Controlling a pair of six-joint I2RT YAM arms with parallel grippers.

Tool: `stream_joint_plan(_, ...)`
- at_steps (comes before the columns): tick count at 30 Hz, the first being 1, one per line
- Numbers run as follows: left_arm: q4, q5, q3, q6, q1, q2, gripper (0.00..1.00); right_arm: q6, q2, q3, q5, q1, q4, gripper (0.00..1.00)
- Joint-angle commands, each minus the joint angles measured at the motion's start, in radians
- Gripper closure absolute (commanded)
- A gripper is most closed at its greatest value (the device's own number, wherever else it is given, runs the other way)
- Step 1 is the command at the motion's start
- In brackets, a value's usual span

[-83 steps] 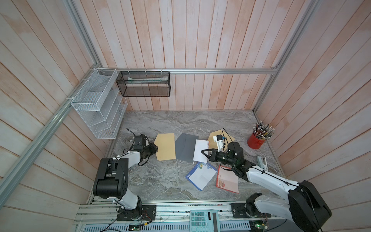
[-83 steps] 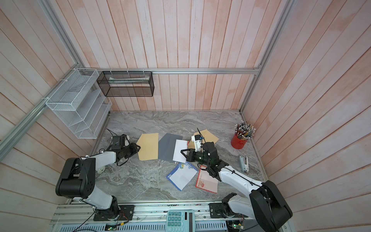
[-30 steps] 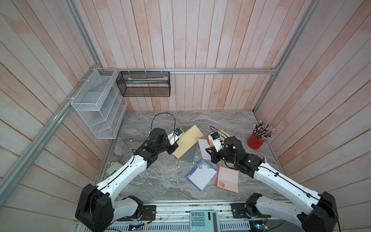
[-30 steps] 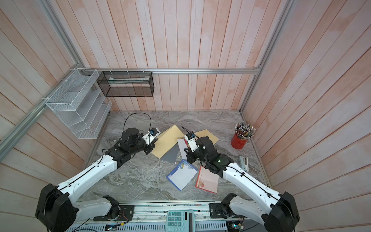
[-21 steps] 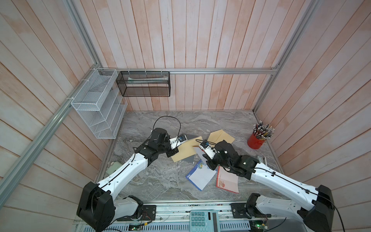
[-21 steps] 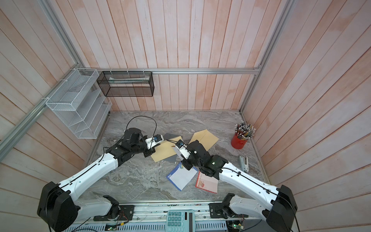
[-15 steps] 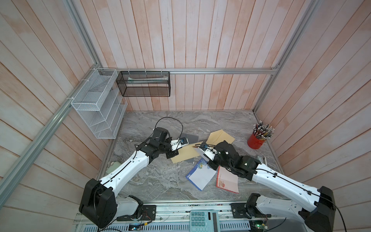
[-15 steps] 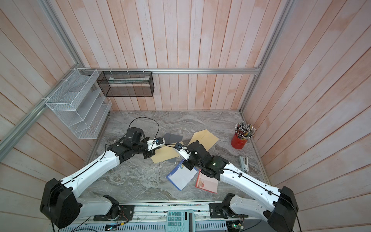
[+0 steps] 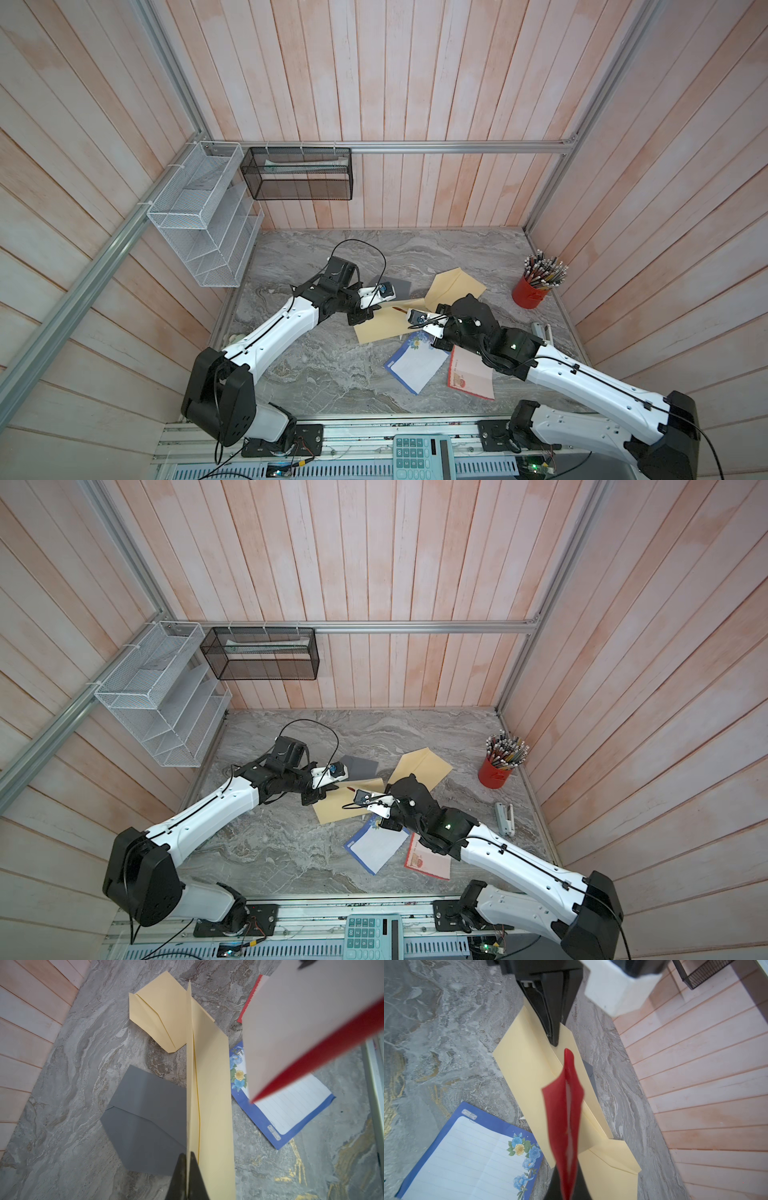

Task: Fold the letter paper in half and place it into the envelope
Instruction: Place the letter paper in the envelope.

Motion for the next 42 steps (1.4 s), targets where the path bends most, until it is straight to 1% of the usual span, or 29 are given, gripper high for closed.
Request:
stream_joint_plan(1, -0.038, 0.064, -0.001, 0.038, -0.005, 0.001, 1.00, -0.090, -0.011, 0.003, -0.116, 0.006, 0.003, 1.00)
stream_joint_plan(6, -0.093, 0.070, 0.000, 0.071, -0.006, -0.003, 1.00, -0.145, 0.033, 0.038, -0.176, 0.016, -0.013, 1.00)
stream_joint_plan(10, -0.128, 0.084, -0.022, 0.155, -0.011, -0.020, 1.00, -0.187, 0.077, 0.079, -0.174, 0.027, 0.000, 1.00)
stream_joint_plan(16, -0.108, 0.103, -0.073, 0.191, -0.016, -0.075, 1.00, -0.231, 0.121, 0.101, -0.169, 0.041, 0.037, 1.00)
stream_joint_plan(21, -0.113, 0.128, -0.083, 0.206, -0.019, -0.077, 1.00, -0.253, 0.151, 0.099, -0.134, 0.059, 0.061, 1.00)
stream_joint_plan(25, -0.104, 0.157, -0.095, 0.209, -0.018, -0.093, 1.00, -0.260, 0.148, 0.062, -0.091, 0.059, 0.095, 1.00)
stream_joint_plan(32, -0.093, 0.164, -0.098, 0.201, -0.020, -0.094, 1.00, -0.269, 0.114, 0.021, -0.010, 0.058, 0.127, 1.00)
stream_joint_plan(42, -0.071, 0.180, -0.107, 0.195, -0.020, -0.108, 1.00, -0.254, 0.084, -0.008, -0.022, 0.060, 0.080, 1.00)
